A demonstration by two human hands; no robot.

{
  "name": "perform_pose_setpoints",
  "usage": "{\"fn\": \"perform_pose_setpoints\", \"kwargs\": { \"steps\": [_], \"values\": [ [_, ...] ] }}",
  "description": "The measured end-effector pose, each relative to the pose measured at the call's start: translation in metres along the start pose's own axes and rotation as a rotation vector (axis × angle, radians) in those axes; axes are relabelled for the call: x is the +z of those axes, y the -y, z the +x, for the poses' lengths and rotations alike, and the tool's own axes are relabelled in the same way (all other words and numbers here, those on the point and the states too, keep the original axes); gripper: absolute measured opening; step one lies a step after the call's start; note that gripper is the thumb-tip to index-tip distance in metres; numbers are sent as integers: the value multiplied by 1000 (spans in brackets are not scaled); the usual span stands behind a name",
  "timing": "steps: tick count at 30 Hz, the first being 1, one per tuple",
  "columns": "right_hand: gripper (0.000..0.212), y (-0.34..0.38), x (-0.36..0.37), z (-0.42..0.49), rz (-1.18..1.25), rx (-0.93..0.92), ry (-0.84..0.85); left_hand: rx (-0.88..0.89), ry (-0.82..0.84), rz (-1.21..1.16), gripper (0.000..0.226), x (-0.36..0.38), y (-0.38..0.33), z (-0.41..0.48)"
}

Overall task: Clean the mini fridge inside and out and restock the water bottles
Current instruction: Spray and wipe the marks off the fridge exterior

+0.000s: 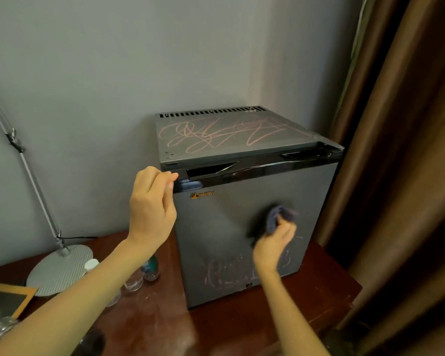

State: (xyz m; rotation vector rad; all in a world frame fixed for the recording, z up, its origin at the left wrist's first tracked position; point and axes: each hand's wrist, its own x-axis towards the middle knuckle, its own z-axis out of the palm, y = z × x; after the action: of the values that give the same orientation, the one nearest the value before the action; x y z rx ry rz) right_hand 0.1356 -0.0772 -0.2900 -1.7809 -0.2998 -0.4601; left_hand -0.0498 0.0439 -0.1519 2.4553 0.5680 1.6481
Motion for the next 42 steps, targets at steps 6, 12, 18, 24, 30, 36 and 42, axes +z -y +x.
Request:
{"fn": "perform_pose_setpoints", "kwargs": {
  "steps": [6, 12, 18, 24, 30, 36, 42],
  "values": [
    [26, -46, -31, 108, -84, 194, -153, -49, -70, 36, 30, 10, -7, -3],
    [35, -32, -41, 92, -128, 259, -18, -63, -79, 40, 33, 10, -8, -4],
    [38, 13, 7, -39, 70, 221, 51, -3, -30, 50, 28, 5, -3, -3],
    [41, 42, 40, -144, 157, 129, 263, 30, 4, 54, 24, -1, -1, -2],
    [39, 53, 49, -190, 45, 111, 524, 19, 23, 43, 28, -3, -5, -4],
    [44, 34, 37, -161, -62, 43, 561, 24, 92, -17, 34, -8, 0, -13],
    [51, -17, 5, -55, -29, 111, 247, -24, -10, 22, 31, 7, 0, -15]
  ]
}}
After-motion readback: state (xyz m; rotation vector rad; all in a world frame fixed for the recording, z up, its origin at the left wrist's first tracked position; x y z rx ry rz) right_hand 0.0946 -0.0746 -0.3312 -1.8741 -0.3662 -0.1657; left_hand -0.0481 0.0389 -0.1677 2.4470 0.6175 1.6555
